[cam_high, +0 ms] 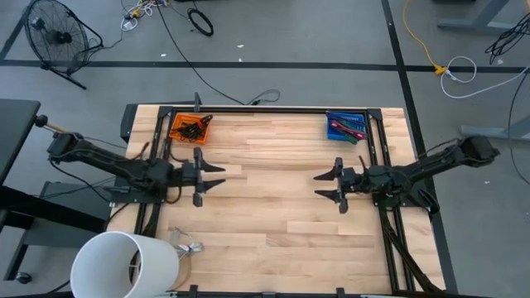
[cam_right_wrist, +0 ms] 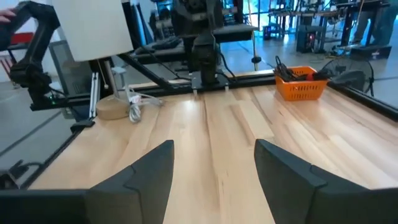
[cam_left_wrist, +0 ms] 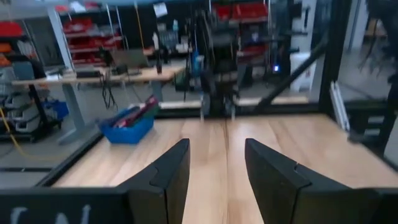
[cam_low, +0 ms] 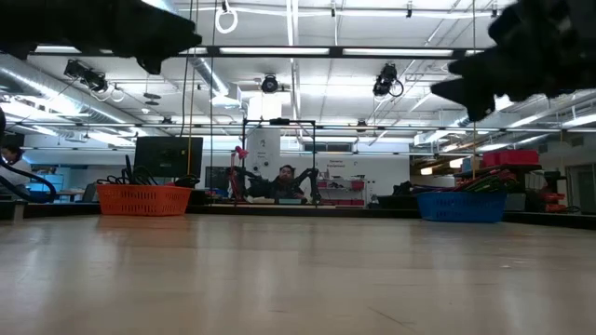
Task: Pick & Place USB Port
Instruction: Return to Home Position
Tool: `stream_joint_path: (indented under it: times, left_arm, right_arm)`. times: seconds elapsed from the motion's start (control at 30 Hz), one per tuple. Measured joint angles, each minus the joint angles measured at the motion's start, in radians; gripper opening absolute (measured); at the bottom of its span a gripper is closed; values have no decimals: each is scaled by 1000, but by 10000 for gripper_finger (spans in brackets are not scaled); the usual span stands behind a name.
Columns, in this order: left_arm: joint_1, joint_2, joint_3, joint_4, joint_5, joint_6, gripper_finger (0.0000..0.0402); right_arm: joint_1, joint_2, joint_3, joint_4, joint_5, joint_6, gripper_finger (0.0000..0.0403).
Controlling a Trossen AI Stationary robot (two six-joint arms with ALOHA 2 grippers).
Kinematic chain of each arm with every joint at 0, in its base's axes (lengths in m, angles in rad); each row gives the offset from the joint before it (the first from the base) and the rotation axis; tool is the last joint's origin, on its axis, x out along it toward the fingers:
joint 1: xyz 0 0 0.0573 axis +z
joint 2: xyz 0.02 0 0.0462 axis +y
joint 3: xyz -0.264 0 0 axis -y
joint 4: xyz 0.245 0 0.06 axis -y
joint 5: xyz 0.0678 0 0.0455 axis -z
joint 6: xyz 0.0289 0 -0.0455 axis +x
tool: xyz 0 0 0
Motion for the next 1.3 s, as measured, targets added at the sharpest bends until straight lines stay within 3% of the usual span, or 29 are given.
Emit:
stream_joint_path:
  times: [0.13,0.4,0.67,0.97,1.17,1.3]
  left_arm:
    - [0,-66,0,1,0,0,158]
    - [1,-153,-4,13,0,0,158]
    - [1,-312,-222,111,1,0,158]
    - [12,-509,-243,-351,5,0,158]
    - [12,-668,-243,-437,5,0,158]
    - [23,-756,-244,-400,11,0,158]
  right_arm:
    - [0,-91,-125,19,1,1,223]
    - [-3,-280,-121,-380,0,0,223]
    - [-46,-540,-121,-490,-2,0,223]
    - [-170,-840,-121,-488,1,0,223]
    - [-197,-846,-118,-369,7,0,223]
    - [-197,-846,-120,-351,9,0,223]
